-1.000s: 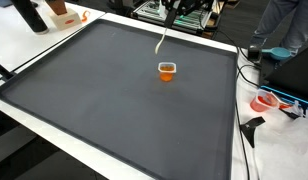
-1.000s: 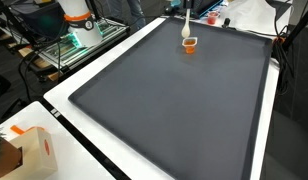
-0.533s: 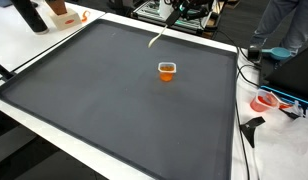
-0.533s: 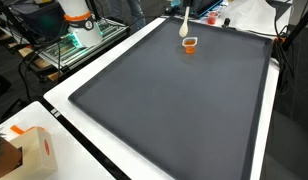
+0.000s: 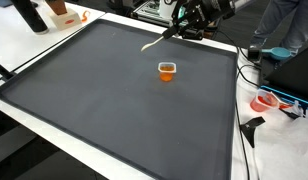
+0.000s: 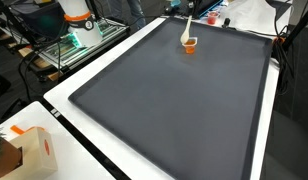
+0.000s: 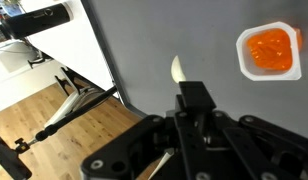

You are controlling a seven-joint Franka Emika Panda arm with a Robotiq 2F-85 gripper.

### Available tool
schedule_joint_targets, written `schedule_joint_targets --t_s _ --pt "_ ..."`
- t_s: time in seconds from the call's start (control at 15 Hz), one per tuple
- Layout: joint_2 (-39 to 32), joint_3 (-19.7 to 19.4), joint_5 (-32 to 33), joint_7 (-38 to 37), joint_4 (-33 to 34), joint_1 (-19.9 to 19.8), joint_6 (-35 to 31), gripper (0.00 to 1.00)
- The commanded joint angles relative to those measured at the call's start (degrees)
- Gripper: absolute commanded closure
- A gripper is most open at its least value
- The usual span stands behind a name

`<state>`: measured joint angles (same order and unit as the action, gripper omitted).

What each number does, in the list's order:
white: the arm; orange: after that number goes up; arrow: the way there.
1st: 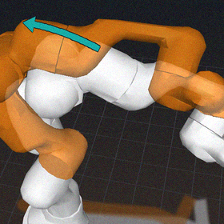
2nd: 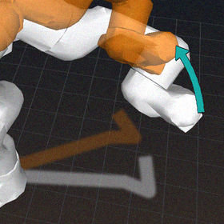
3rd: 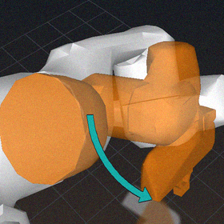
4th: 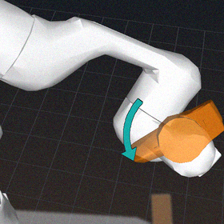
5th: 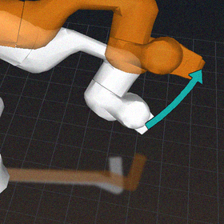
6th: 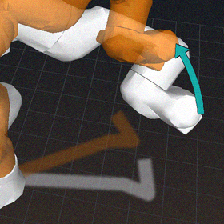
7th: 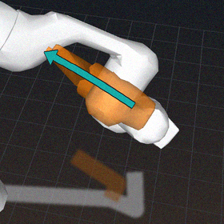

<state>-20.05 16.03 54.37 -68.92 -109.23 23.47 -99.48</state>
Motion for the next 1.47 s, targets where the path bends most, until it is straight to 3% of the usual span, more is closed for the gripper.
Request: schedule_joint_targets --t_s 0.0,0.67,1.13,1.4 --pt "-5.66 -1.4 2.88 -3.77 5.1 2.53 5.07 0.97" --pt "-12.92 -3.33 4.61 -3.77 11.48 3.86 7.01 0.97" --pt "-12.48 -3.52 4.57 -1.35 11.27 2.81 4.86 0.97" --pt "-10.68 -3.06 3.45 1.88 9.84 1.1 0.25 0.97"
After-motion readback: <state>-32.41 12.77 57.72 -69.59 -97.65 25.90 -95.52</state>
